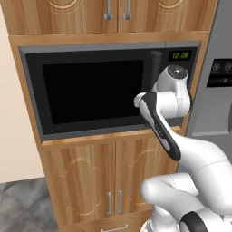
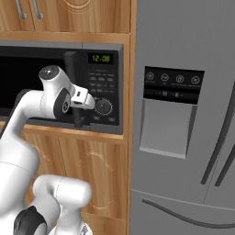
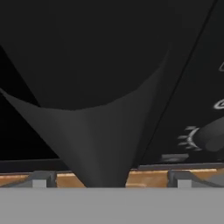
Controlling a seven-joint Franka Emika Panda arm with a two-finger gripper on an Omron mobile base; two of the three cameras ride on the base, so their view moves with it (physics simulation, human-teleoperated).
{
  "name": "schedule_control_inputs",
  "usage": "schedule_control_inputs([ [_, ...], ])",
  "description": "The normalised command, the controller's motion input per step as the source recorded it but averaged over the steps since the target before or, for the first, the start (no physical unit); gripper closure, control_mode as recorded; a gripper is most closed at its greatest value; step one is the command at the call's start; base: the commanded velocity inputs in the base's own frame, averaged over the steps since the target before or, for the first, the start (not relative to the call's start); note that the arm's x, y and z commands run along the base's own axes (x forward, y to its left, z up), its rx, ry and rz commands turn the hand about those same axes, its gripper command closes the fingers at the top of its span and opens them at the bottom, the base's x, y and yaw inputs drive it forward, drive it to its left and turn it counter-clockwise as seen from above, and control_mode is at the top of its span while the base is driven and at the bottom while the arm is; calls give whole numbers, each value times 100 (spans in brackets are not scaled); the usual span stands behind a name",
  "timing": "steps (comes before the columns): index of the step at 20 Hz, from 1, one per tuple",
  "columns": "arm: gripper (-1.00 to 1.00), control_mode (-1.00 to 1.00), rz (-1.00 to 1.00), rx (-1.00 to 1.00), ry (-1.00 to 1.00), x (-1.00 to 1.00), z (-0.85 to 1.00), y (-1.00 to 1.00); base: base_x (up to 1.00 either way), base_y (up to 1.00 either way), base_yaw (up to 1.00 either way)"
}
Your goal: Place the sponge inside the microwave to prepare for sanitizing.
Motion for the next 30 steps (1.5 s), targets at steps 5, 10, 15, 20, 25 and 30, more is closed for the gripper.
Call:
schedule_control_inputs([
  [5,-100,-100,0,0,0,25,0,0,0,0,0],
  [10,-100,-100,0,0,-9,34,-2,4,0,0,0],
  [15,100,-100,0,0,-9,31,-2,7,0,0,0],
  [20,100,-100,0,0,0,0,0,0,0,0,0],
  [25,100,-100,0,0,0,-9,0,0,0,0,0],
  [30,100,-100,-1,0,-8,-77,0,2,0,0,0],
])
